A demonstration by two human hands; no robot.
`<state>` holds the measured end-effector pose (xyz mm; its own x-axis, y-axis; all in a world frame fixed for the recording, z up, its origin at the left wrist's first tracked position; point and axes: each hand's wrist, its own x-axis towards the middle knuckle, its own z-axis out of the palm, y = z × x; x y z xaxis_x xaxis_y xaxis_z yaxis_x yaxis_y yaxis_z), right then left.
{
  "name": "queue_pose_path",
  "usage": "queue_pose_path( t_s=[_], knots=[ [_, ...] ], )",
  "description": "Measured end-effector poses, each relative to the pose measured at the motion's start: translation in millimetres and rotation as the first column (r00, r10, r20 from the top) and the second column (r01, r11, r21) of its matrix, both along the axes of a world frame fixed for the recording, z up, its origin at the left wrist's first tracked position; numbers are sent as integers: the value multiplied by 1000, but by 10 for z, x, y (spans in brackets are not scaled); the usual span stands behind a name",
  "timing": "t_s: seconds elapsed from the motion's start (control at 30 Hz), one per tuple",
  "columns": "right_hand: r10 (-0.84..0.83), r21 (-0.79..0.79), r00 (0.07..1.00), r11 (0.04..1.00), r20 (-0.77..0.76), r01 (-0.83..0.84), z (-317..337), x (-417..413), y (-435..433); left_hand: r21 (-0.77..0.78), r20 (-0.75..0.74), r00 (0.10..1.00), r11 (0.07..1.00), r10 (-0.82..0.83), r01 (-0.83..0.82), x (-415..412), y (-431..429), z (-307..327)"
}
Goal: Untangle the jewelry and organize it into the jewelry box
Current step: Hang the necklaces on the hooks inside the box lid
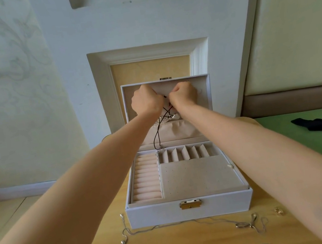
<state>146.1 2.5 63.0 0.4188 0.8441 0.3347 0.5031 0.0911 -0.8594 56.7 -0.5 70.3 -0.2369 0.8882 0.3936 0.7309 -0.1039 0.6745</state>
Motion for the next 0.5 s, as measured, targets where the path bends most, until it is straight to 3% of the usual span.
queue_pose_path(
  t_s=[0.27,0.5],
  knots=[
    [58,12,979,998,-193,-57,-208,71,15,51,-49,998,998,-24,27,-110,-64,-174],
    [83,34,991,996,-104,-80,-323,156,-101,84,-44,998,995,-45,48,-188,-196,-306]
  ],
)
